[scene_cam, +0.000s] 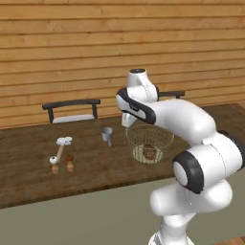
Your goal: Open the cabinet, pick up the bread from the cabinet and place it in the basket. Then move the basket to the dining counter.
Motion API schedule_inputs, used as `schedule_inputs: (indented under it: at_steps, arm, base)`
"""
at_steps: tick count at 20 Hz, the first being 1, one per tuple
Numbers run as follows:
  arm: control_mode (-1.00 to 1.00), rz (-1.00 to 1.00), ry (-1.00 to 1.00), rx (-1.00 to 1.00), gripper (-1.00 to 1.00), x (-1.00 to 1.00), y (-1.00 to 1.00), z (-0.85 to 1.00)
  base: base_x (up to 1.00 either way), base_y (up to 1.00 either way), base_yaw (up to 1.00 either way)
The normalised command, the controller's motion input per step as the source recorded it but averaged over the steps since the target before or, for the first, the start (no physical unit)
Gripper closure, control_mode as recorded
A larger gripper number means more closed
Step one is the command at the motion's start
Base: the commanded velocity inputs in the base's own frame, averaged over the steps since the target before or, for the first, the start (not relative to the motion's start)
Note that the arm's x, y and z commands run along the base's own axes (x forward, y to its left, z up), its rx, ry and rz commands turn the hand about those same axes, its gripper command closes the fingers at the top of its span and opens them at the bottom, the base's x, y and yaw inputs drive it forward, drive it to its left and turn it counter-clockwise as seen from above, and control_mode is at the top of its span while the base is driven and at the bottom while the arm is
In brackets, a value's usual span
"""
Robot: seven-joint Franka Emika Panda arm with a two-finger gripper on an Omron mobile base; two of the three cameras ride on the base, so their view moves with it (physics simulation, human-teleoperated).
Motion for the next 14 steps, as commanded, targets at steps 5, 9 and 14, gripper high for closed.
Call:
schedule_inputs:
  at_steps: [5, 9, 14]
  arm:
    - [-1.0, 0.0, -0.18, 0.0, -1.0, -0.7, -0.07, 0.86]
    - [-1.0, 0.0, -0.22, 0.0, -1.0, -0.98, -0.01, 0.55]
    - [-1.0, 0.0, -0.17, 0.0, -1.0, -1.0, -0.02, 0.13]
  base:
    - [0.0, 0.0, 0.0]
    - [0.0, 0.0, 0.0]
    - [0.0, 0.0, 0.0]
